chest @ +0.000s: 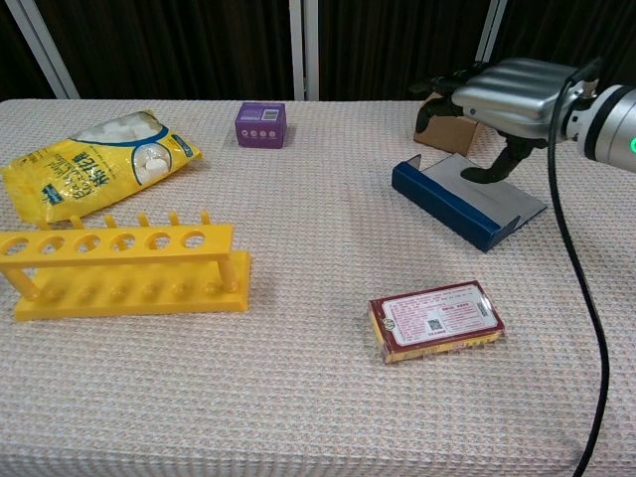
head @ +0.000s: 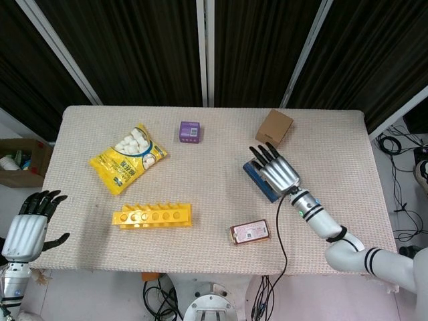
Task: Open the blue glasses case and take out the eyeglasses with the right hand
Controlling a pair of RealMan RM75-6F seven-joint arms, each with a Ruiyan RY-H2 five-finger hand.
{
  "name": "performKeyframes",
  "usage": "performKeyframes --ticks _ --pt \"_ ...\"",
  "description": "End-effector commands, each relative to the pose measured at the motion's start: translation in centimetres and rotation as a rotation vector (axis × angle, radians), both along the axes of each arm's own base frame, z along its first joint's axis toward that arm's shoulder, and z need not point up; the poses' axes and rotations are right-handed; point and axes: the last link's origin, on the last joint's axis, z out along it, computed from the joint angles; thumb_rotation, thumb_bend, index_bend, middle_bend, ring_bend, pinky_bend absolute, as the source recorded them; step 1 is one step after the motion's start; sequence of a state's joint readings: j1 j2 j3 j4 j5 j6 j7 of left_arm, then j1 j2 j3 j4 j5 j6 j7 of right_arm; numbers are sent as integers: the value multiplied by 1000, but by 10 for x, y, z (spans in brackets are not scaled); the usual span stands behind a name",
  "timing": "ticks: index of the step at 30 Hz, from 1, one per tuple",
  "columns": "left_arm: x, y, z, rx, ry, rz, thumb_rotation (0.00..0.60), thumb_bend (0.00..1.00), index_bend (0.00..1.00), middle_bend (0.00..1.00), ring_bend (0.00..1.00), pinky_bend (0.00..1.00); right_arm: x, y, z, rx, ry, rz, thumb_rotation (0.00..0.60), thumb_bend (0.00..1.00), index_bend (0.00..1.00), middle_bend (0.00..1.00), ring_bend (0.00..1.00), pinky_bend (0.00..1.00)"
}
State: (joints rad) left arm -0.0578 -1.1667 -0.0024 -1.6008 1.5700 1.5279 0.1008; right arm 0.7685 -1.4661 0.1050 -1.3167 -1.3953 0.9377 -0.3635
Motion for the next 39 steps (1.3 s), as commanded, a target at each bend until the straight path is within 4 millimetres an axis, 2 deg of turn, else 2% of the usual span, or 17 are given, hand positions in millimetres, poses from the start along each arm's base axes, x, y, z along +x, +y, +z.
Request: performKeyframes --ticks 1,14,21,26,39 --pt "1 0 -1 -3 1 -1 600 24 216 155 118 139 -9 2 3 -11 16 -2 600 21 157 0 0 0" --pt "4 -2 0 -3 7 7 600 24 216 155 118 139 -28 0 -14 11 68 -3 600 0 149 0 0 0" --pt "4 -2 0 -6 8 8 600 24 216 155 118 140 -30 5 -25 41 75 21 600 0 143 0 0 0" --pt "5 -2 0 -5 9 4 600 24 216 155 118 139 -14 3 -37 58 37 42 600 0 144 0 0 0" --pt "-4 -6 0 -3 2 33 600 24 216 155 118 139 53 -19 -88 62 -32 40 600 0 143 0 0 0"
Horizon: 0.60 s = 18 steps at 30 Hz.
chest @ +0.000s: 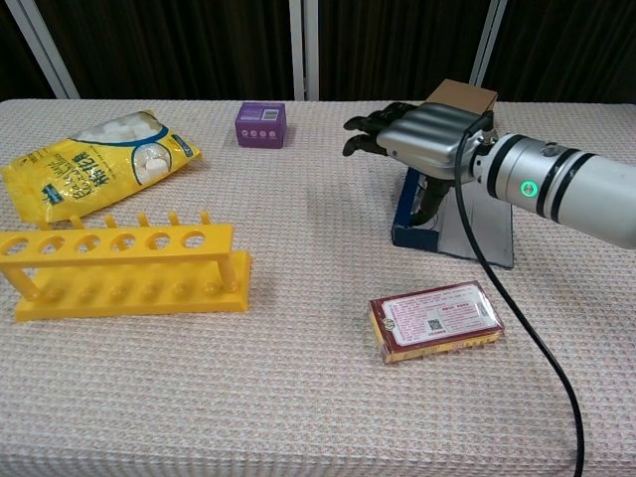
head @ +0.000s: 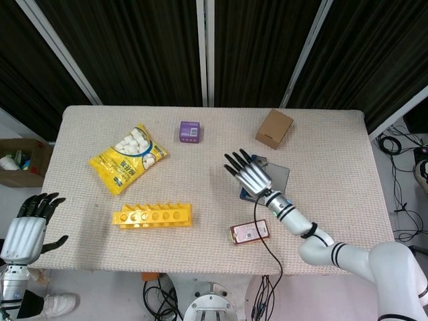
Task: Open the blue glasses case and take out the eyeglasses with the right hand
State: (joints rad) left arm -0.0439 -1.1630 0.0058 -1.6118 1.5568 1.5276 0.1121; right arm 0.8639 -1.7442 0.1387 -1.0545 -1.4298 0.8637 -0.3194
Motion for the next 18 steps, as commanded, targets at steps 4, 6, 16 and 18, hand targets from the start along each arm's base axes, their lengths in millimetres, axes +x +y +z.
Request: performKeyframes --ticks 4,6,16,18 --pt "-5 0 1 1 -3 8 600 24 216 155 118 139 34 -16 -21 -23 -25 -22 600 0 143 0 0 0" --pt "-6 0 1 1 -5 9 600 24 216 155 118 139 42 -19 -25 -38 -28 -26 600 0 143 0 0 0" --pt "-10 -1 1 1 -12 13 600 24 216 155 118 139 25 -15 7 49 -30 -125 600 117 184 42 0 0" --pt "-9 -1 0 -1 -16 8 600 24 216 155 118 139 16 -14 17 60 4 -145 600 163 226 57 0 0"
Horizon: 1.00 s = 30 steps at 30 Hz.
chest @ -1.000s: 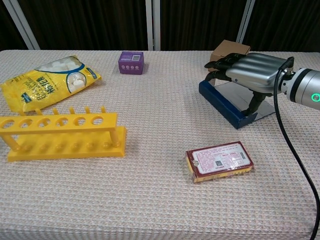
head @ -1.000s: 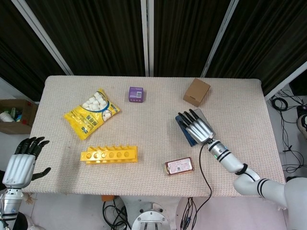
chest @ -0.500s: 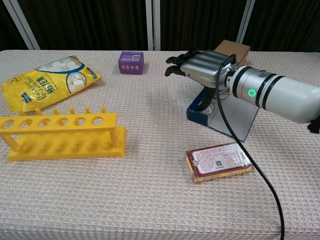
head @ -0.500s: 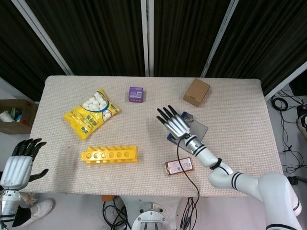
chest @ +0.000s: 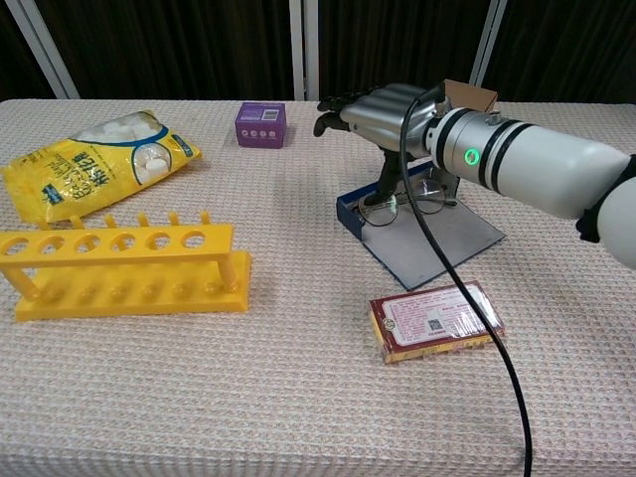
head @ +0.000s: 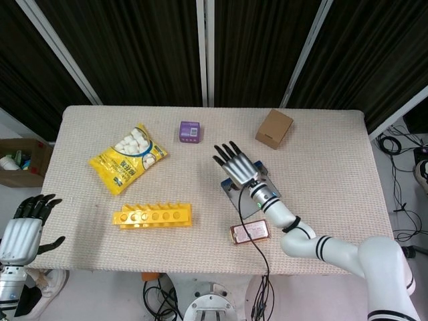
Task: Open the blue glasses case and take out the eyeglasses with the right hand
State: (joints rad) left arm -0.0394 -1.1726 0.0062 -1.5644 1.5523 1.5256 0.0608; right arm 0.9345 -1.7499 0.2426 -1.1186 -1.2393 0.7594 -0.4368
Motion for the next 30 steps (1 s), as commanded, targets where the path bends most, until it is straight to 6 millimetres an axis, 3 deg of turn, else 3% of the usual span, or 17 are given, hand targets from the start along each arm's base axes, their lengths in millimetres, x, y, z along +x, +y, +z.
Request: performKeyframes --ticks 1,10,19,30 --pt "1 1 -2 -3 -3 -6 600 23 216 155 118 139 -24 3 22 46 59 -66 600 172 245 62 0 0" --pt "3 2 -4 -9 0 -9 600 23 216 155 118 140 -40 -1 26 59 114 -126 600 226 344 94 0 0" --pt "4 3 -3 -10 2 -6 600 24 216 155 118 139 -42 -4 28 54 97 -133 600 302 412 121 0 0" --pt "3 2 -2 -9 6 1 600 23 216 155 118 139 -38 -9 21 55 94 -127 600 327 439 130 0 0"
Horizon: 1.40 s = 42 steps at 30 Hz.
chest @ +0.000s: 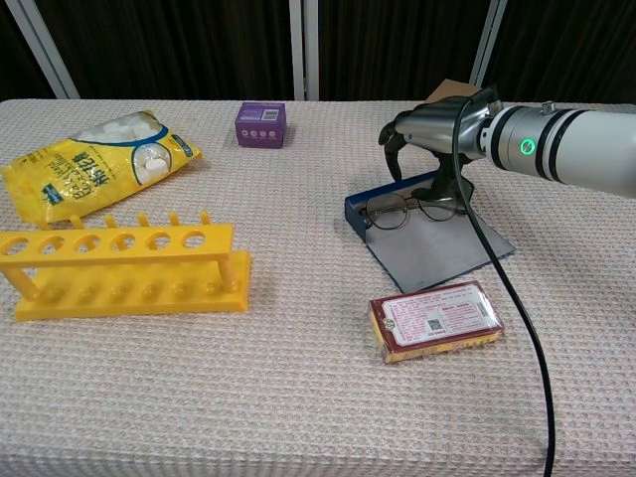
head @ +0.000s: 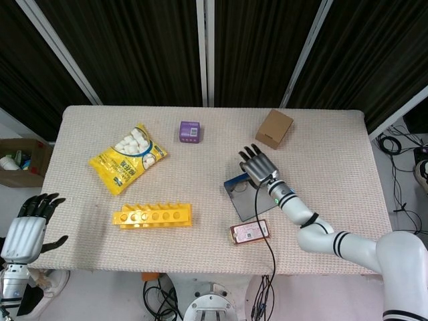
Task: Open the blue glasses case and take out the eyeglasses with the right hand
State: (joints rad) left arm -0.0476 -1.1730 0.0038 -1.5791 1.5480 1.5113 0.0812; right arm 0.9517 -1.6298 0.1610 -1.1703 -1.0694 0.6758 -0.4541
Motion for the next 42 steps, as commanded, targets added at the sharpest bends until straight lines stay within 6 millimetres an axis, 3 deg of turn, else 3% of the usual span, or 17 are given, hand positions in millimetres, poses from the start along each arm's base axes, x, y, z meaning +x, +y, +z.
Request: performKeyframes --ticks 1,25,32,42 --pt "0 -1 0 2 0 2 600 24 216 155 118 139 1 -1 -1 0 0 3 600 330 444 132 0 0" --pt "-2 -1 0 3 0 5 600 24 216 155 118 139 3 -4 -4 -40 -21 18 600 380 585 207 0 0" --pt "-3 -2 -1 6 -5 4 600 25 215 155 118 139 5 3 7 -149 -68 116 600 388 605 219 0 0" --pt "-2 0 -4 -1 -11 -5 600 24 215 155 118 139 -7 16 1 -288 -80 195 600 432 607 213 0 0"
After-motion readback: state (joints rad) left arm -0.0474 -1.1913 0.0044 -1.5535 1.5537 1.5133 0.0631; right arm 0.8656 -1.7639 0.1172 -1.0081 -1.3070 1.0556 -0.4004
